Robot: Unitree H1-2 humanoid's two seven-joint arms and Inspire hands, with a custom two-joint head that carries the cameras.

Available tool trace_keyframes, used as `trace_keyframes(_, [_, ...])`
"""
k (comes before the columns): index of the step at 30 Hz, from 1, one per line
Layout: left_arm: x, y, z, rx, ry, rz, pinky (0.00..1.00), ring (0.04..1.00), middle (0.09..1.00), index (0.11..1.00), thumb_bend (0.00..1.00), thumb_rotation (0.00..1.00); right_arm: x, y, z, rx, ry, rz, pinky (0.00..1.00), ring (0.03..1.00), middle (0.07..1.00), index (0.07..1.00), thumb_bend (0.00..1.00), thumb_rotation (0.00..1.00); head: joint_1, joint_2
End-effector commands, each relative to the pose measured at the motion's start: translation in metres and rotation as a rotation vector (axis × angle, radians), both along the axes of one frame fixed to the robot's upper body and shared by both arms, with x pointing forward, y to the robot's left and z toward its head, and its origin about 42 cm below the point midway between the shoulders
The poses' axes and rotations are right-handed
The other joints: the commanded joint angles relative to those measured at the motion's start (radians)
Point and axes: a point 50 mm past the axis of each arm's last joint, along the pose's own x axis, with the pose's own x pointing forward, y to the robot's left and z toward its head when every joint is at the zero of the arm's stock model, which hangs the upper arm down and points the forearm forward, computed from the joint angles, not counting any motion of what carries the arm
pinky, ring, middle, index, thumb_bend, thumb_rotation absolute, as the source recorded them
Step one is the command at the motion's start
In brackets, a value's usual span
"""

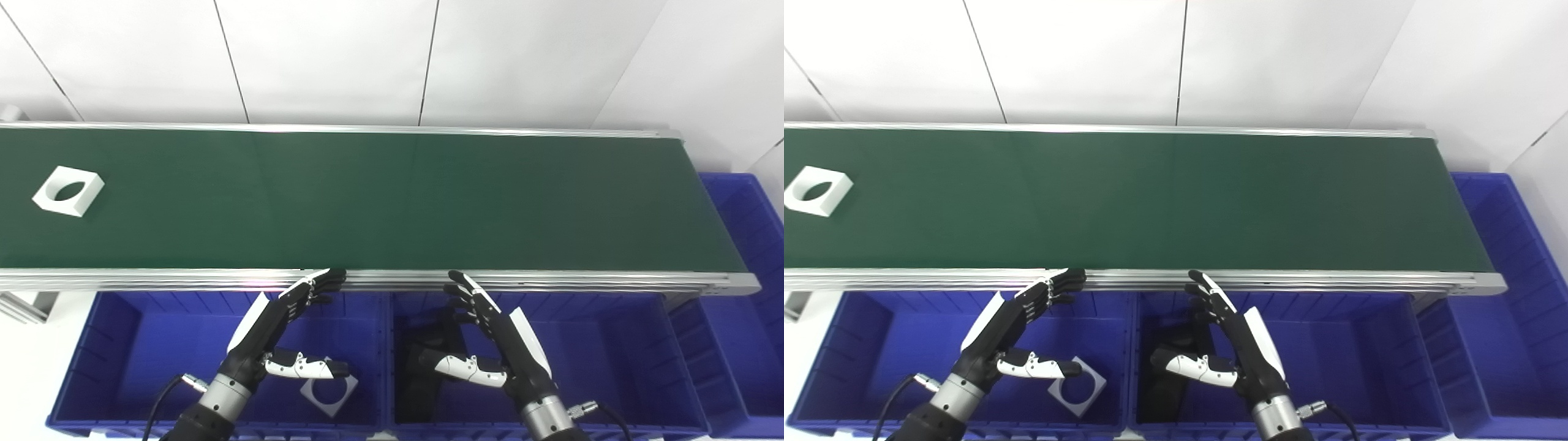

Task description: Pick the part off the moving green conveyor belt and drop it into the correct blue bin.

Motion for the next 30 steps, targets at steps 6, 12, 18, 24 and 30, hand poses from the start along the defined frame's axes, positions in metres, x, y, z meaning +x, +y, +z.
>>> trace_keyframes(6, [0.0021,0.0010,0.0073,-0.011,-0.038,0.001,0.79,0.839,0.856,0.845,0.85,0.29,0.0029,0.0032,0.0103,0.025,-0.088,0.020,0.76,0.838,0.866,0.934,0.80,0.42,0.000,0.002])
trace_keyframes(12, [0.0022,0.0010,0.0069,-0.017,-0.040,0.000,0.79,0.837,0.853,0.842,0.85,0.28,0.0031,0.0035,0.0108,0.032,-0.085,0.019,0.76,0.840,0.865,0.934,0.80,0.41,0.000,0.003])
trace_keyframes(18, [0.0023,0.0012,0.0070,-0.014,-0.043,-0.003,0.79,0.840,0.853,0.842,0.85,0.29,0.0032,0.0039,0.0110,0.031,-0.083,0.018,0.76,0.840,0.863,0.933,0.80,0.41,-0.002,0.001])
trace_keyframes(24, [0.0025,0.0015,0.0074,-0.016,-0.042,-0.003,0.79,0.838,0.854,0.842,0.85,0.28,0.0035,0.0044,0.0112,0.039,-0.083,0.023,0.76,0.844,0.865,0.939,0.80,0.40,-0.004,0.002])
trace_keyframes(30, [0.0027,0.0019,0.0066,-0.020,-0.039,-0.006,0.79,0.837,0.853,0.841,0.86,0.28,0.0038,0.0047,0.0117,0.028,-0.083,0.022,0.76,0.843,0.864,0.940,0.80,0.41,-0.005,0.003])
